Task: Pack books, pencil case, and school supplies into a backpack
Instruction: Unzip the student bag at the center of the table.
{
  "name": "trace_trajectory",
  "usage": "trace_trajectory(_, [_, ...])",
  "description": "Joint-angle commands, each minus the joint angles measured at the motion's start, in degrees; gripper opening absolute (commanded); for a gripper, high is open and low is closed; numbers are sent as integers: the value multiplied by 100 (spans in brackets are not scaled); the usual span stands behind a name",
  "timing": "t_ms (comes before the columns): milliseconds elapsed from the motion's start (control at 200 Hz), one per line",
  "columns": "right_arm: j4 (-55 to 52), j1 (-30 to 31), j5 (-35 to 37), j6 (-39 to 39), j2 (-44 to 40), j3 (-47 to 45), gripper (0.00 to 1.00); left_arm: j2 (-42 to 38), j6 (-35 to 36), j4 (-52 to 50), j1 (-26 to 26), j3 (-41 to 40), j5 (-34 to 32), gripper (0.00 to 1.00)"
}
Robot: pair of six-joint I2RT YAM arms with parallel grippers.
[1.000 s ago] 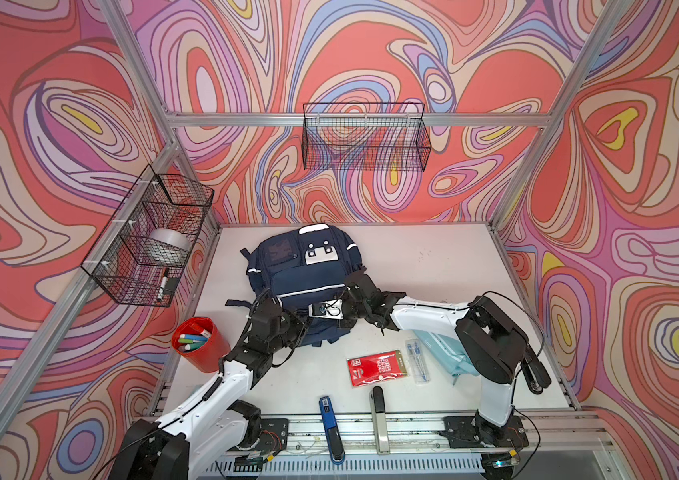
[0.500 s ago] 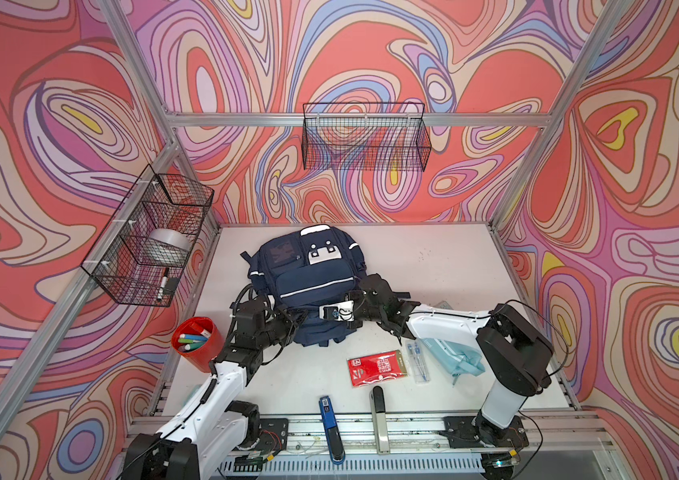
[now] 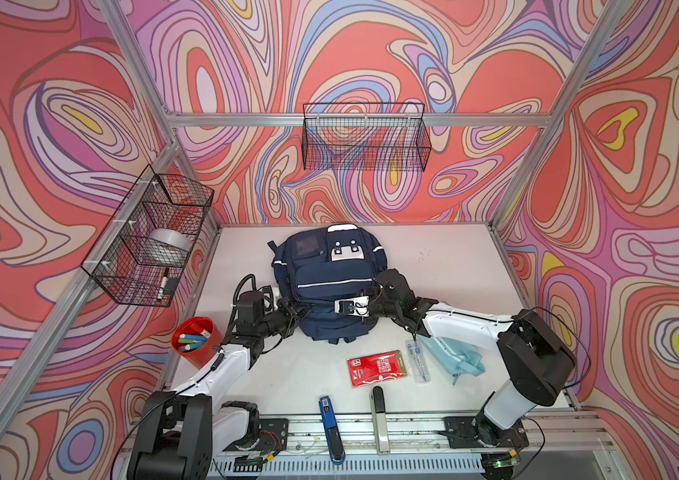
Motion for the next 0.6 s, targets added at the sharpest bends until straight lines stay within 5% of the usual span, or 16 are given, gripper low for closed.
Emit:
trace_trajectory(0, [-196, 87, 610, 206, -107, 149, 40, -87, -275, 242, -113, 151, -1621, 0])
trace_trajectory(65, [-112, 450, 945, 443, -13, 321, 53, -162, -370, 271, -240, 148, -1668, 0])
trace_trajectory(240, [143, 1135, 1389, 1170, 461, 764, 69, -319, -298, 0, -263, 227, -1627, 0])
trace_trajectory(486, [-133, 1386, 2435, 1999, 1646, 1801, 69, -556, -318, -172, -279, 213, -1611, 0])
trace_trajectory(596, [-211, 1384, 2608, 2150, 1979, 2050, 60, -724, -321, -322, -279, 205, -1641, 0])
